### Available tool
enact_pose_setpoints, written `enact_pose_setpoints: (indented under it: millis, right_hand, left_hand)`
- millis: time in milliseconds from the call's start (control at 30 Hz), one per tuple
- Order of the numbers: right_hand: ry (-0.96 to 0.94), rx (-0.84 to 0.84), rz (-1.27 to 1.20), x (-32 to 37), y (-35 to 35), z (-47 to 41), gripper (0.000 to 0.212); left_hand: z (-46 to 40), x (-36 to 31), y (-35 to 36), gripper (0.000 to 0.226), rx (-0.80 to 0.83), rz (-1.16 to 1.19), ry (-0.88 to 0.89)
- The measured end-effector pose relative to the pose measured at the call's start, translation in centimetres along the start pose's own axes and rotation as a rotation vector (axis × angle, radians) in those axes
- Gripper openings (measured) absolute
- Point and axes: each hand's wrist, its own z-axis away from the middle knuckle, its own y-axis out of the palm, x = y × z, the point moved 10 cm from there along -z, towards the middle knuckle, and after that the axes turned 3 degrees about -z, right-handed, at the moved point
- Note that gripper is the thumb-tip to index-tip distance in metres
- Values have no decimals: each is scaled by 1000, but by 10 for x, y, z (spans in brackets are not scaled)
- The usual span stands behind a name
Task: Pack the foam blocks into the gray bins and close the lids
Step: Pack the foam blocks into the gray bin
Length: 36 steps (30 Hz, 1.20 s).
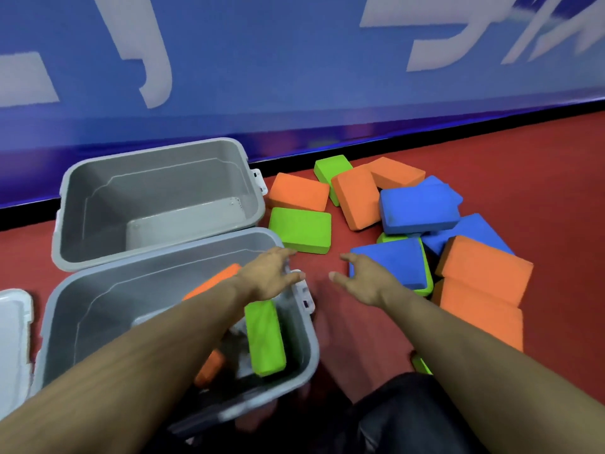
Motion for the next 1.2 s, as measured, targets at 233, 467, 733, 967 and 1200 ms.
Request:
enact_pose_setpoints:
  millis: [233,467,733,967,1200]
  right_hand:
    - [193,-96,-151,-153,-22,9,73]
    - [389,-166,-375,-296,-13,-4,85]
    - [432,-218,-406,-365,-8,-60,55]
    - [513,-337,-941,-372,17,-99,65]
    - [338,-161,-1061,-328,40,-106,57]
  left_hand:
    - [-58,-89,66,78,102,83,36]
    - [-129,-150,160,79,185,166,17]
    - [-196,-185,229,63,154,335,18]
    - [-233,-178,248,81,104,457,-132]
    - [-231,-155,218,99,-149,99,-304]
